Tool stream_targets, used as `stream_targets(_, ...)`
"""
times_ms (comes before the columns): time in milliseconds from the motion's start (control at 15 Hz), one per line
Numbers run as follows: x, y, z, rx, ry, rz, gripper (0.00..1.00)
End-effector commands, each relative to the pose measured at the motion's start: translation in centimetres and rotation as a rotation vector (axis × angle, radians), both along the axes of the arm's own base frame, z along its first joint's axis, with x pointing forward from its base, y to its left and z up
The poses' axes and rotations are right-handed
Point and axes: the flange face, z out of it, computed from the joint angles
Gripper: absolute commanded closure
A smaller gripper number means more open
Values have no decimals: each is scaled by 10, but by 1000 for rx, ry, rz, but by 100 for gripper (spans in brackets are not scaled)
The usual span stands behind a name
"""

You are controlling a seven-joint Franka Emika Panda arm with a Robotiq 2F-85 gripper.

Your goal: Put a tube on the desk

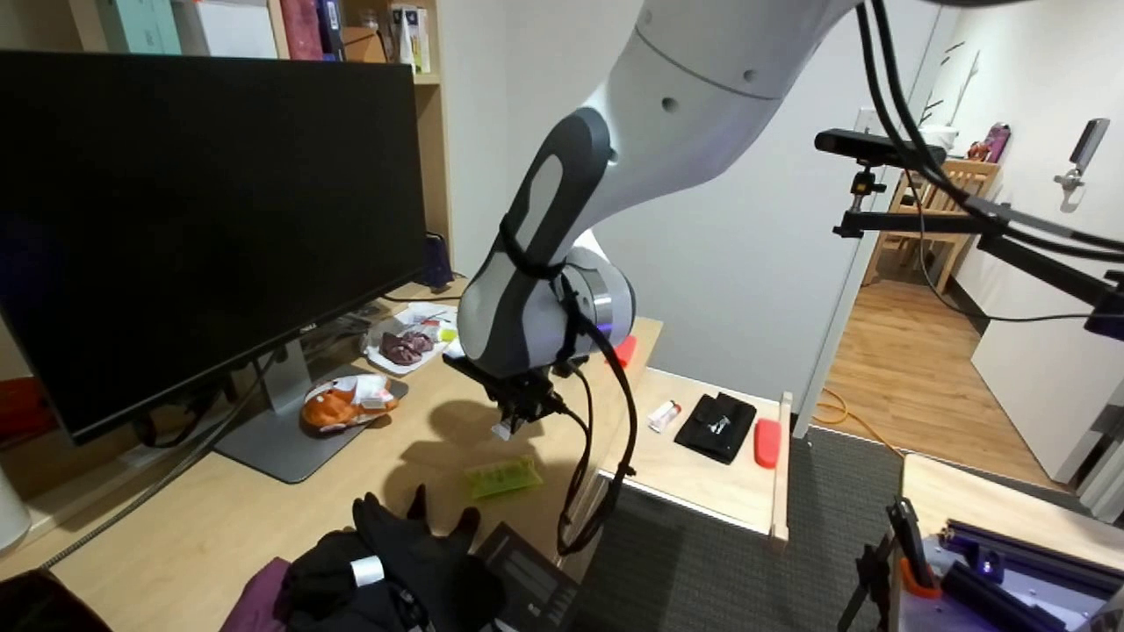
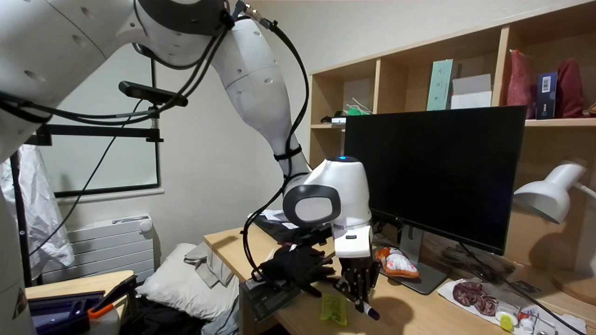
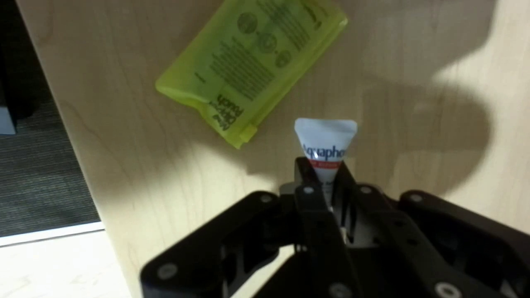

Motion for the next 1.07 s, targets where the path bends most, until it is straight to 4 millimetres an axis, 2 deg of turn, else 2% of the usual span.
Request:
stream_targets(0, 22, 1, -12, -9, 113, -50, 90)
stream_targets(333, 39, 5, -8, -2, 222, -55, 90)
stream_targets(400, 42, 6, -6, -5, 220, -52, 63)
stream_targets(533, 44, 7, 0, -21, 207, -15, 57)
stream_targets(733, 44, 9, 9, -38, 157, 16, 37)
stream_targets(1000, 31, 11, 36, -44, 105, 66, 11)
